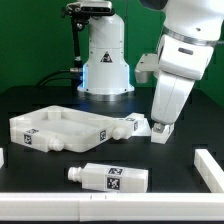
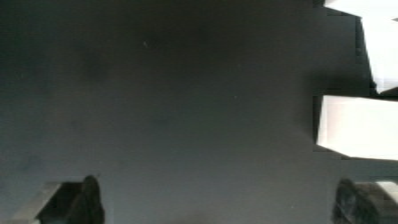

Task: Assemble desk

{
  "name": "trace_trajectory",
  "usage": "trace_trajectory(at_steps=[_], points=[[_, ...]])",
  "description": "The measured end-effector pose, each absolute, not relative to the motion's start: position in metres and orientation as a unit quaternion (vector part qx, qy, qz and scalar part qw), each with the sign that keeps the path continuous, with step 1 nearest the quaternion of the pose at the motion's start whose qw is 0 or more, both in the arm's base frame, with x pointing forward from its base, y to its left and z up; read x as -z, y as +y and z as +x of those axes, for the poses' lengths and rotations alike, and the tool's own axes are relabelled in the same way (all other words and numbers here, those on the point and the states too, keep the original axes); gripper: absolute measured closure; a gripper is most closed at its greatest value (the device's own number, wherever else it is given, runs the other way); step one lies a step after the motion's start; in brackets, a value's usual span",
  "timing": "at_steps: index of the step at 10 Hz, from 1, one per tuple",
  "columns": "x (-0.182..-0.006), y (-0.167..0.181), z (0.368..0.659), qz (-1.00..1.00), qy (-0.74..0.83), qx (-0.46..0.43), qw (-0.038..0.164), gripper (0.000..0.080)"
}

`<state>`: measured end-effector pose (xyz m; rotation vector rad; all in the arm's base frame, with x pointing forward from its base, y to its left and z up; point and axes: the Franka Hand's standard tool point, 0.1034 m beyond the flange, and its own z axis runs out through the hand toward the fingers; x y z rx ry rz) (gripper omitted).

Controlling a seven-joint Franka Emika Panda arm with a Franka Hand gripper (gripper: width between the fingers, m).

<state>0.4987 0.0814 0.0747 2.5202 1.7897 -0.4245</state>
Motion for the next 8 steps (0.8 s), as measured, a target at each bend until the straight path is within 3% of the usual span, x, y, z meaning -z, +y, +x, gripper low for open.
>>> trace_trajectory(at_steps=[2,5,8], points=[[-0.078,0.068,0.507,0.827,0.547,0.126,0.003,0.0150],[-0.076,0.056,0.519,0.881,0.450,0.138,-0.043,0.0150],[-0.074,0.058,0.521,0.881,0.452,0.132,-0.042,0.0150]])
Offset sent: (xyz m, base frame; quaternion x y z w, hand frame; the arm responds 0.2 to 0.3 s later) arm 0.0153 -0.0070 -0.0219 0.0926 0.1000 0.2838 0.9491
